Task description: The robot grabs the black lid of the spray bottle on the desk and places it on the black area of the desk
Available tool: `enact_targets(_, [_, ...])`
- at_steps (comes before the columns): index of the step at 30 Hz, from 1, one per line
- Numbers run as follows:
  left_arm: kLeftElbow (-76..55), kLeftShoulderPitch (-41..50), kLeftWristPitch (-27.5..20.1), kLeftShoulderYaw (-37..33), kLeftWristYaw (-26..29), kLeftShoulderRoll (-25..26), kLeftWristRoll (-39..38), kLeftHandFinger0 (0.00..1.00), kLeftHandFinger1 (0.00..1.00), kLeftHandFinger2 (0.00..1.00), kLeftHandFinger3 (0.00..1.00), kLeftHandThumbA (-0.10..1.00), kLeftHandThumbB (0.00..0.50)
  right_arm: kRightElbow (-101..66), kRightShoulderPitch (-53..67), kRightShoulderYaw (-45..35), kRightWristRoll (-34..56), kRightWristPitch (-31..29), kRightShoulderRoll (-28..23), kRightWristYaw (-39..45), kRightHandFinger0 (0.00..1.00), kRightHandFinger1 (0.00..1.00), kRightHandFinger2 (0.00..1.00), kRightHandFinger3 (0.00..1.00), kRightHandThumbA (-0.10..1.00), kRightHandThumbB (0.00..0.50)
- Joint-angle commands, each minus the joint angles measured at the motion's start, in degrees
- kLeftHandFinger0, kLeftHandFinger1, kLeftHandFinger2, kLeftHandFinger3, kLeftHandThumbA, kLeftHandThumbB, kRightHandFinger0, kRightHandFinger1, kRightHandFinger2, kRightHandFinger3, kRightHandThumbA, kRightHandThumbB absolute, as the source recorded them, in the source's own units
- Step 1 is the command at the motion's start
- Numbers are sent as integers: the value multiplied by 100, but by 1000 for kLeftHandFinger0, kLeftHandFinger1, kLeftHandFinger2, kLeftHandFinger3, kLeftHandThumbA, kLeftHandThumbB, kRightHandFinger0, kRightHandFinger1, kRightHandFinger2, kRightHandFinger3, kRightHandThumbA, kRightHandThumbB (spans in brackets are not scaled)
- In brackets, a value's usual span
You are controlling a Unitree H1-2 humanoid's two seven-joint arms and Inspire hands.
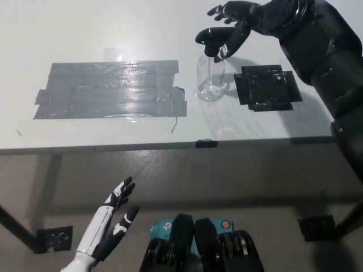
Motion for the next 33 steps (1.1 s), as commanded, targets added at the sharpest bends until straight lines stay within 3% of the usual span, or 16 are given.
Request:
enact_targets(1, [-197,-66,-37,-47,-88,88,94,1000,1000,1000,1000,902,129,10,-211,-119,-11,-224,12,-338,1000,1000,1000,1000,852,500])
enact_targets(10, [-168,-123,-8,-43,-70,81,157,1000,1000,1000,1000,625,86,46,-150,-246,11,-112,68,-494,1000,1000,1000,1000,844,500])
enact_targets(17, [-116,-150,-59,-76,-90,82,142,919,953,990,1000,348,103,62,-159,-336,27,-172,75,-497,1000,1000,1000,1000,841,500])
enact_targets(21, [-169,-189,110,-132,-104,98,285,939,961,977,1000,246,132,43,-177,-619,253,-135,64,-385,1000,1000,1000,1000,794,477])
enact_targets(27, [-204,-235,194,-189,-120,107,357,967,989,975,1000,106,150,0,-251,-1005,401,-98,44,-237,1000,1000,1000,1000,803,493])
enact_targets(33, [-180,-255,119,-221,-91,100,417,922,947,948,1000,5,173,-12,-275,-1188,450,-102,19,-207,1000,1000,1000,1000,722,478])
